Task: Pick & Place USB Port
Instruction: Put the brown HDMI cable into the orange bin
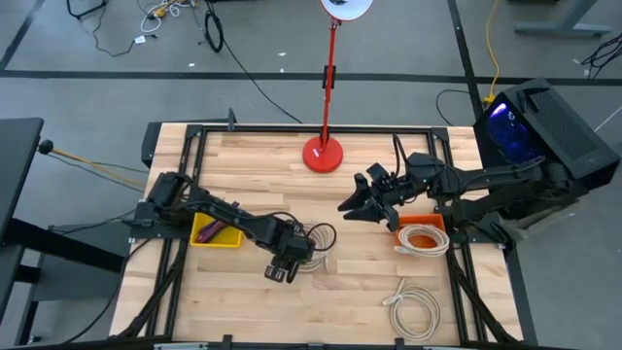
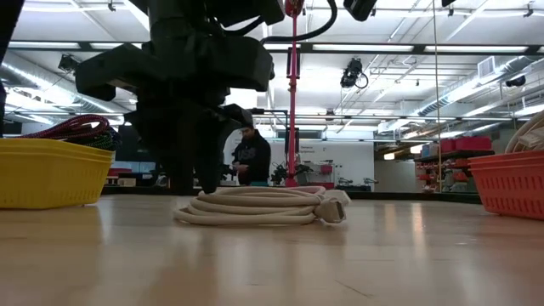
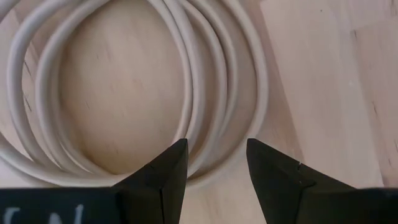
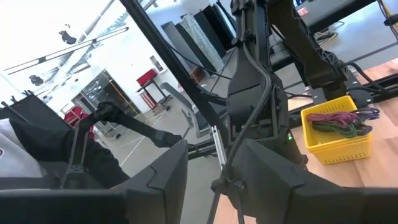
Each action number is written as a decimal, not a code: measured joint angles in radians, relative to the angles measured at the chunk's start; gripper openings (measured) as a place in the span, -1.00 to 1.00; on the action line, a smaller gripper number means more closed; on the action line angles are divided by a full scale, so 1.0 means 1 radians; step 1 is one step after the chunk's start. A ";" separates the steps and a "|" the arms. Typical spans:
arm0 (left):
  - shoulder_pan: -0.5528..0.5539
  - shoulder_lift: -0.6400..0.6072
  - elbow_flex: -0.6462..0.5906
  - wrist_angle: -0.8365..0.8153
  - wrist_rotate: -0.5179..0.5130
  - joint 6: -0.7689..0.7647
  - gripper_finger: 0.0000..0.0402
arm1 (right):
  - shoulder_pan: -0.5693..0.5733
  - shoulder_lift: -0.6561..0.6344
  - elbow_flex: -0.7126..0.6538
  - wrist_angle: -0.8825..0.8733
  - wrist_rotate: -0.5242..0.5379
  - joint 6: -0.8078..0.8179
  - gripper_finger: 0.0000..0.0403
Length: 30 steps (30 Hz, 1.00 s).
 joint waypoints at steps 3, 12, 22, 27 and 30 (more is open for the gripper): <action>0.001 -0.001 0.000 0.000 0.000 0.009 -0.15 | 0.000 0.000 0.000 0.000 0.001 -0.003 -0.23; 0.003 -0.003 0.070 -0.013 -0.040 0.061 -0.15 | 0.000 0.000 -0.001 -0.033 0.030 -0.031 -0.23; 0.044 -0.001 0.022 0.014 0.062 0.114 -0.15 | 0.000 0.000 -0.001 -0.031 0.032 -0.037 -0.23; 0.066 0.000 -0.054 0.073 0.048 0.118 -0.15 | 0.000 0.000 -0.001 -0.030 0.032 -0.033 -0.23; 0.075 -0.001 -0.098 0.129 0.051 0.077 -0.15 | 0.000 0.000 -0.001 -0.031 0.031 -0.032 -0.23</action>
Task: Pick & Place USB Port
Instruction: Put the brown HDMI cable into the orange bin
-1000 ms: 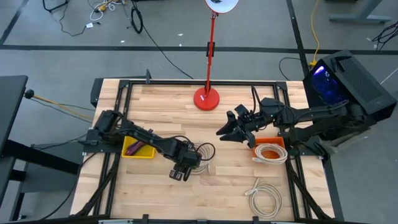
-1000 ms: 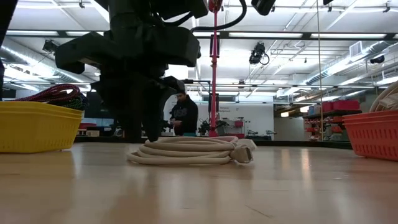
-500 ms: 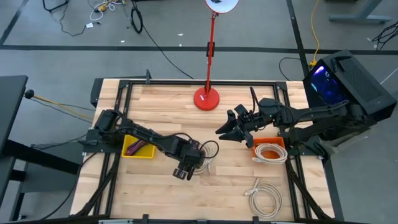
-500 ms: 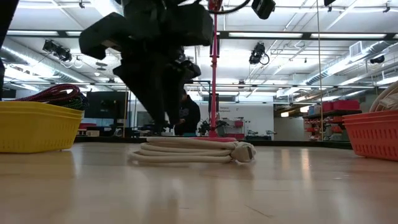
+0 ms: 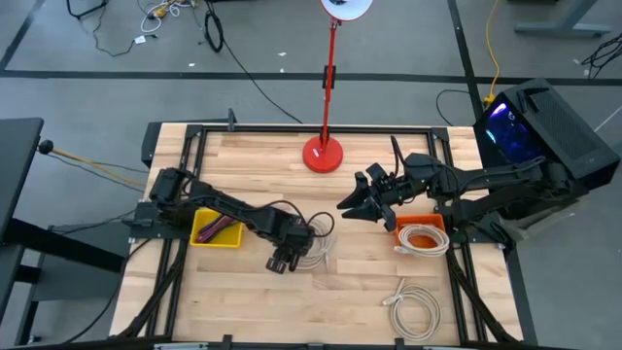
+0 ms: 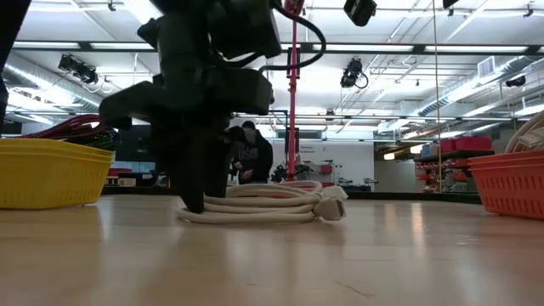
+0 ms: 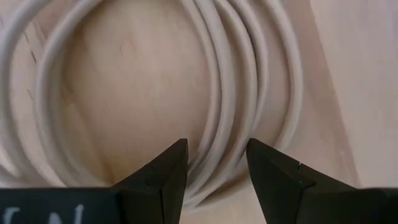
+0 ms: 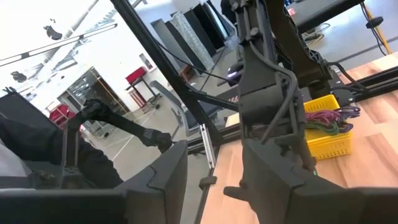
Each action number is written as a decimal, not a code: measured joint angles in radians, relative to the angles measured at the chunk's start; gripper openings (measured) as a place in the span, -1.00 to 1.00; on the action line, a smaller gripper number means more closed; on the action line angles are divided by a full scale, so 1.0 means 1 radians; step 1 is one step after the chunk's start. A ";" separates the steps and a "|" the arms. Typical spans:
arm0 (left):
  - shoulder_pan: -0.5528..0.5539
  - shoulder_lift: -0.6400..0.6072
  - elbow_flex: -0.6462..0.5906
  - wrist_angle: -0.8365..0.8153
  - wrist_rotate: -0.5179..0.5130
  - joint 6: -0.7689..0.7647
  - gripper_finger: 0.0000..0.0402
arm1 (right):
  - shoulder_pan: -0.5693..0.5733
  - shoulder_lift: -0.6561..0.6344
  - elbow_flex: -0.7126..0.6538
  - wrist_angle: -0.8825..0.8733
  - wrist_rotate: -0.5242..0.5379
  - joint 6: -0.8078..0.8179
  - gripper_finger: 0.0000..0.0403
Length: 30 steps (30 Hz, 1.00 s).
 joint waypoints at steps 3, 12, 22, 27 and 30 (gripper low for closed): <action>0.001 -0.004 -0.031 0.039 0.016 -0.030 -0.15 | 0.000 0.000 0.000 0.001 0.000 0.000 -0.23; -0.001 -0.005 -0.079 0.108 0.036 -0.117 -0.35 | 0.000 0.000 0.000 0.001 0.001 0.003 -0.23; -0.006 -0.014 -0.066 0.104 0.093 -0.319 -0.85 | -0.008 0.000 0.000 -0.001 0.029 -0.012 -0.23; -0.014 -0.080 -0.026 0.051 0.072 -0.365 -0.93 | -0.029 0.000 0.000 -0.032 0.029 -0.012 -0.23; -0.008 -0.147 0.005 -0.011 -0.008 -0.366 -0.93 | -0.044 0.000 0.000 -0.056 0.029 -0.012 -0.23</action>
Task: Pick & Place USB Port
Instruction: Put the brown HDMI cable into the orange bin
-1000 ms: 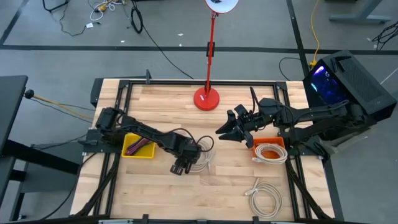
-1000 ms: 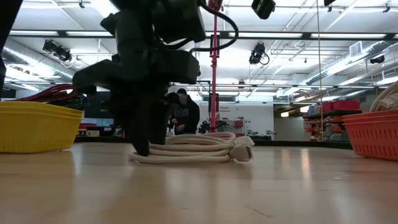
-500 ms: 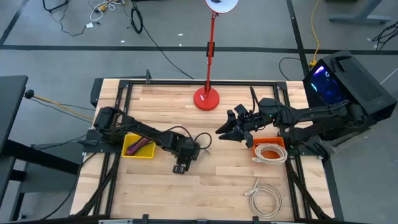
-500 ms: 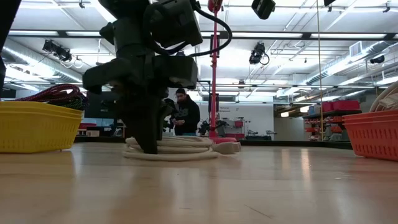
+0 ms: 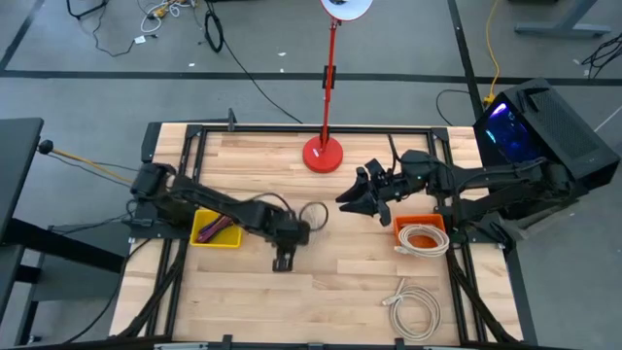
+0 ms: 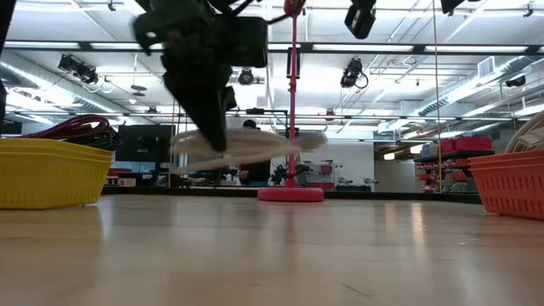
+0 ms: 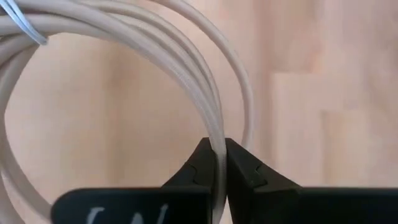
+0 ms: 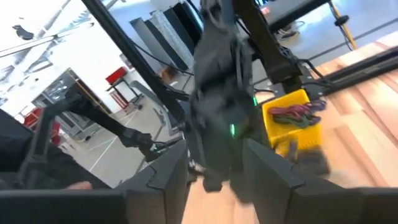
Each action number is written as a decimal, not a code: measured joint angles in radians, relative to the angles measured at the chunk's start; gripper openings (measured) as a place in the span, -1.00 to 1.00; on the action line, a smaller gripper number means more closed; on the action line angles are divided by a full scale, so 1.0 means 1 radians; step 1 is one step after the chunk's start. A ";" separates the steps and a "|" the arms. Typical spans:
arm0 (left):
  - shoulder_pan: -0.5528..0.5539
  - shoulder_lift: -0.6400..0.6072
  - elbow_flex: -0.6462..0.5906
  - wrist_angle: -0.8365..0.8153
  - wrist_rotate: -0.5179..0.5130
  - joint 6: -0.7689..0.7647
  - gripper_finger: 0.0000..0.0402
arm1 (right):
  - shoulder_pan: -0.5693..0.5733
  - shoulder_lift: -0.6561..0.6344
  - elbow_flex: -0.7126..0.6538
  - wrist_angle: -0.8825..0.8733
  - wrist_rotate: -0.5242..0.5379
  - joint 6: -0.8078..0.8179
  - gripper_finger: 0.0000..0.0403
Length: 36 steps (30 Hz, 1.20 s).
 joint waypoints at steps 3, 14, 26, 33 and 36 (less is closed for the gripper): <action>0.006 -0.065 0.019 -0.078 -0.103 -0.030 -0.93 | -0.012 0.000 0.000 -0.020 0.000 0.000 -0.23; 0.016 -0.360 0.171 -0.318 -0.539 -0.135 -0.93 | -0.043 0.000 0.000 -0.072 0.046 0.000 -0.23; 0.015 -0.408 0.268 -0.184 -0.655 0.002 -0.93 | -0.101 0.005 0.001 0.202 0.230 0.005 -0.23; 0.043 -0.327 0.267 -0.074 -0.648 0.080 -0.93 | -0.120 0.006 0.002 0.257 0.254 0.005 -0.23; 0.055 -0.299 0.268 -0.019 -0.625 0.123 -0.93 | -0.120 0.006 0.002 0.256 0.252 0.008 -0.23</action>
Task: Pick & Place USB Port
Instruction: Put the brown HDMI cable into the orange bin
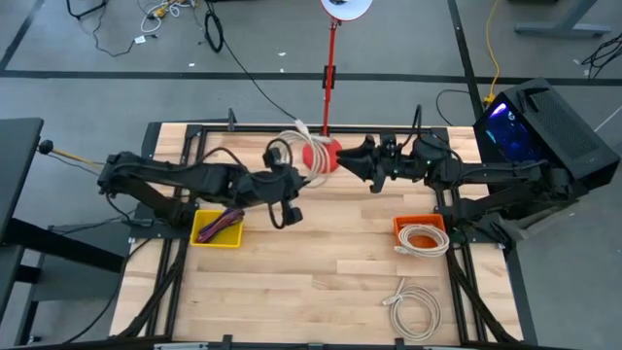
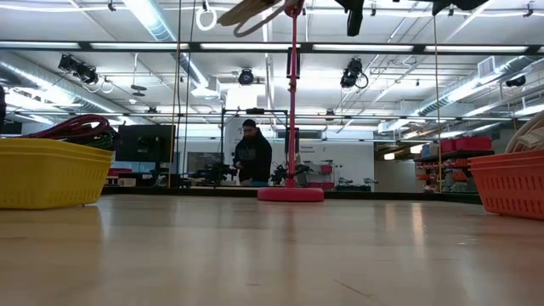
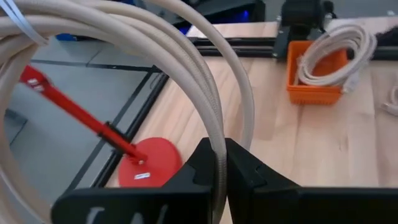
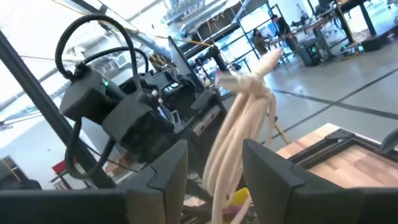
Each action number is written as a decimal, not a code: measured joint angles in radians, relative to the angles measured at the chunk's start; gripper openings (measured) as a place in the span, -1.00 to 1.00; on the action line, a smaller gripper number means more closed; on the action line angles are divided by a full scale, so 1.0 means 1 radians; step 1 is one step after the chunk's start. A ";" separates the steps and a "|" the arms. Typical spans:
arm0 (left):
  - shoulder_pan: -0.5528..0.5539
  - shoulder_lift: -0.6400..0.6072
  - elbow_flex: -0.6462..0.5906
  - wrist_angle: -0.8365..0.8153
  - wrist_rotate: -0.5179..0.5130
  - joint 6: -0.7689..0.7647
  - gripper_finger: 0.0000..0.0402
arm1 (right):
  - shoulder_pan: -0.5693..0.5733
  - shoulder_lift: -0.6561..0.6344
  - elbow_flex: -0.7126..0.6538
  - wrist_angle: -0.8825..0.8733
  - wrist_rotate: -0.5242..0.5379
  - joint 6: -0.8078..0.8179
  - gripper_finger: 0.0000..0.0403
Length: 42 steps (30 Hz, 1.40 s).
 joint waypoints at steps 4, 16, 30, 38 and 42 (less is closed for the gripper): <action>0.013 0.014 0.000 0.048 0.029 0.011 -0.93 | 0.000 0.001 0.000 -0.025 -0.008 0.000 -0.23; 0.020 0.029 0.001 0.145 0.046 0.036 -0.93 | 0.000 0.061 0.000 0.015 -0.047 0.022 -0.23; 0.018 0.070 0.000 0.168 0.074 0.017 -0.93 | 0.004 0.131 0.036 0.061 -0.127 -0.018 -0.70; 0.018 0.070 0.000 0.171 0.080 -0.001 -0.68 | 0.006 0.129 0.038 0.059 -0.116 -0.056 -0.96; 0.018 0.063 0.000 0.180 0.075 0.003 -0.56 | 0.006 0.130 0.038 0.046 -0.109 -0.056 -0.96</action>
